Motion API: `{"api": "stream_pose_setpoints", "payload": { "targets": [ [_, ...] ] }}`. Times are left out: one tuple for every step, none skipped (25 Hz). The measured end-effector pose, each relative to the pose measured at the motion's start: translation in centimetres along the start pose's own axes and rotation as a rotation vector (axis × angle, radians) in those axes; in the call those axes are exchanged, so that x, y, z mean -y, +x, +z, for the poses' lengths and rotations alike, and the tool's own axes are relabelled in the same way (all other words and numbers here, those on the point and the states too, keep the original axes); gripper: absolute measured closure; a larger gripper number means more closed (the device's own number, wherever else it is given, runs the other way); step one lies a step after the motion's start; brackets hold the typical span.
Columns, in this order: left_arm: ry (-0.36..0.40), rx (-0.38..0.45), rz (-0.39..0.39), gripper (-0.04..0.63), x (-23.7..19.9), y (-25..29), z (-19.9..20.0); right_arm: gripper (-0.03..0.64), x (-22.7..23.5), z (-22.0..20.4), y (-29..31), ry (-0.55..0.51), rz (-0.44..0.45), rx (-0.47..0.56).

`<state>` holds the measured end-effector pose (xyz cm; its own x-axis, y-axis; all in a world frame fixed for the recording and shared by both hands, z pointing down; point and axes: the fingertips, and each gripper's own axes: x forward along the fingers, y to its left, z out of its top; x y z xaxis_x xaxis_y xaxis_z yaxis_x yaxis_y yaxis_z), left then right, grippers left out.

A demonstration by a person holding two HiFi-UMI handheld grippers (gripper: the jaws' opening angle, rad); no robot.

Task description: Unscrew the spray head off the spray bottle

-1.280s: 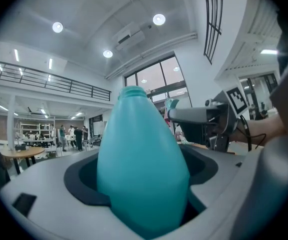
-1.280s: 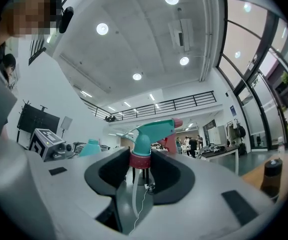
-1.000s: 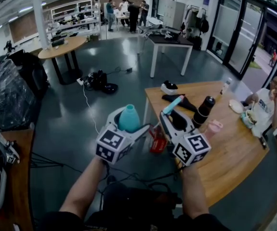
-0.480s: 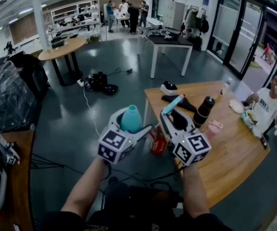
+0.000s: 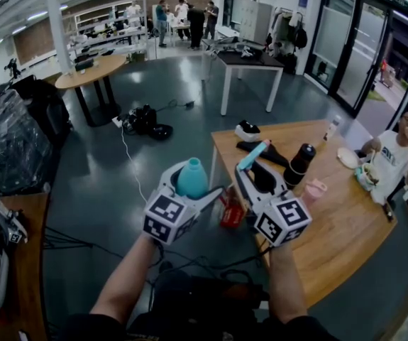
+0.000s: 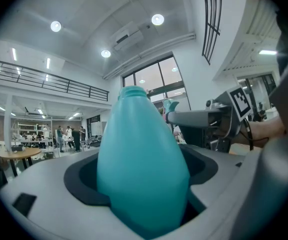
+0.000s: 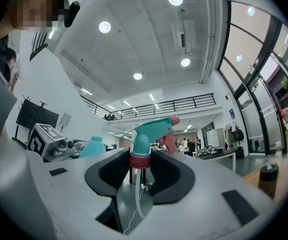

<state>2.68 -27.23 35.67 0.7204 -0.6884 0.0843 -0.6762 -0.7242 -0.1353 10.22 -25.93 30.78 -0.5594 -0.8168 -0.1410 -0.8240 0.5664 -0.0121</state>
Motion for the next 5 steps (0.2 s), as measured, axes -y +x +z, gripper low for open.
{"api": "stream_pose_setpoints", "payload": {
  "targets": [
    [0.001, 0.0, -0.001, 0.172, 0.0, 0.02, 0.0, 0.479, 0.04, 0.04, 0.04, -0.002, -0.001, 0.001],
    [0.002, -0.001, -0.002, 0.172, -0.02, 0.04, -0.02, 0.479, 0.08, 0.06, 0.08, -0.004, -0.002, 0.002],
    [0.003, -0.002, -0.002, 0.172, -0.05, 0.05, -0.06, 0.479, 0.09, 0.07, 0.12, -0.005, -0.003, 0.003],
    [0.004, -0.003, -0.003, 0.172, -0.08, 0.07, -0.1, 0.479, 0.09, 0.08, 0.16, -0.004, -0.004, 0.003],
    [0.004, -0.003, -0.004, 0.172, -0.11, 0.08, -0.14, 0.479, 0.08, 0.08, 0.19, -0.003, -0.005, 0.003]
  ]
}}
